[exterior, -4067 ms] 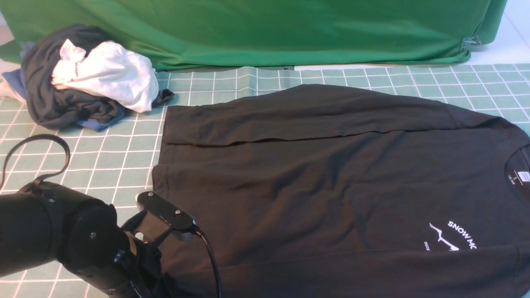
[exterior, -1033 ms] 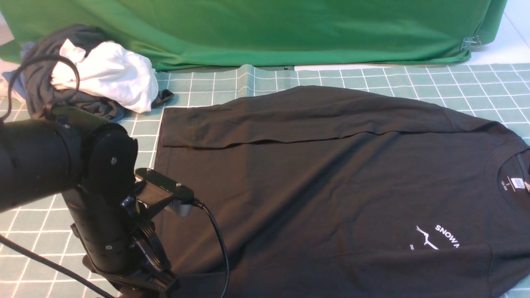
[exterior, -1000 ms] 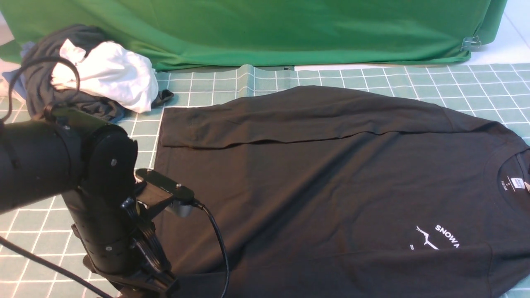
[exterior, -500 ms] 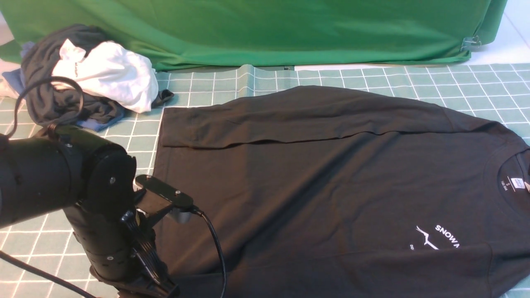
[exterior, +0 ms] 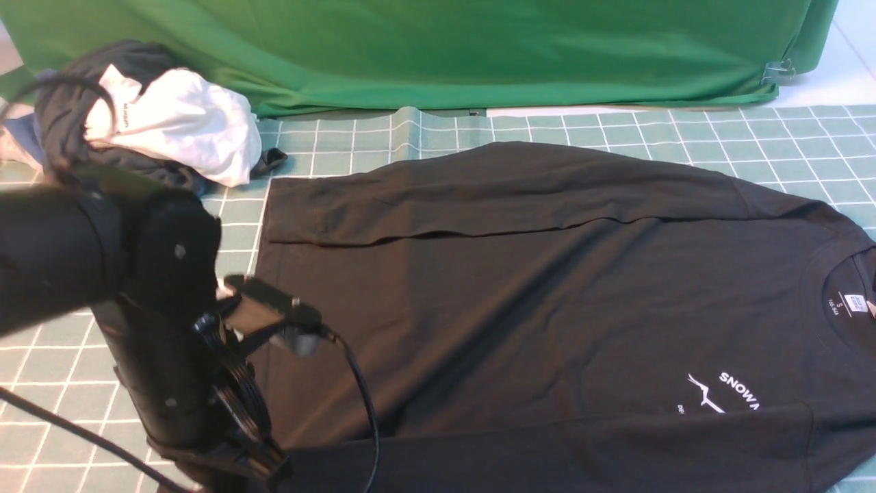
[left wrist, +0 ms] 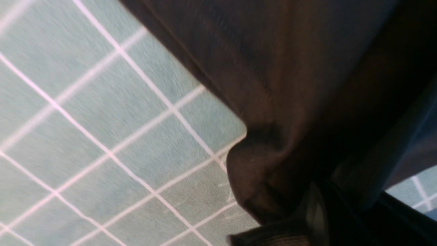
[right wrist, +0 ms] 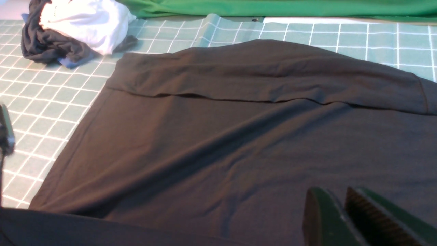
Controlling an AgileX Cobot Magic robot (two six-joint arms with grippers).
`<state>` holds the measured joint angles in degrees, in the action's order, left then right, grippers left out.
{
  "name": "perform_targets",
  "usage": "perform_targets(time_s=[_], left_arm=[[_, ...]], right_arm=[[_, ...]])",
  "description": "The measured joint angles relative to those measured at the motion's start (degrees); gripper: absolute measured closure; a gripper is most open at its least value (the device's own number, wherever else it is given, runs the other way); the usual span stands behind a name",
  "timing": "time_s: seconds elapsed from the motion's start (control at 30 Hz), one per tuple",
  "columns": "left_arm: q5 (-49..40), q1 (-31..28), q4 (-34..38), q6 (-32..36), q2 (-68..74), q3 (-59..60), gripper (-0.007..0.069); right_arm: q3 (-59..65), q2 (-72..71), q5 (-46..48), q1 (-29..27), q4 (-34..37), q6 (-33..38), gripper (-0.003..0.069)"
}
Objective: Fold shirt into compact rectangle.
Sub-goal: 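Fold the left side of the black T-shirt inward over its body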
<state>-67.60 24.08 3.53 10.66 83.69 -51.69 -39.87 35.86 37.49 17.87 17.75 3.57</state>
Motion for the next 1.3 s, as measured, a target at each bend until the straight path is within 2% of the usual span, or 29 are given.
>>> perform_targets(time_s=[0.2, 0.43, 0.87, 1.3], left_arm=[[-0.4, 0.9, -0.1, 0.1, -2.5, -5.2, 0.061], [0.7, 0.8, -5.9, -0.5, -1.6, -13.6, 0.061], [0.4, -7.0, -7.6, -1.2, 17.9, -32.1, 0.0608], [0.8, -8.0, -10.0, -0.6, 28.6, -39.5, 0.0602]], right_arm=[[0.0, 0.0, 0.0, 0.0, 0.0, -0.1, 0.0566], [0.0, 0.0, -0.4, 0.0, 0.0, 0.0, 0.0566], [0.0, 0.0, -1.3, 0.0, 0.0, 0.0, 0.0566], [0.0, 0.0, -1.2, 0.0, 0.0, 0.0, 0.0559]])
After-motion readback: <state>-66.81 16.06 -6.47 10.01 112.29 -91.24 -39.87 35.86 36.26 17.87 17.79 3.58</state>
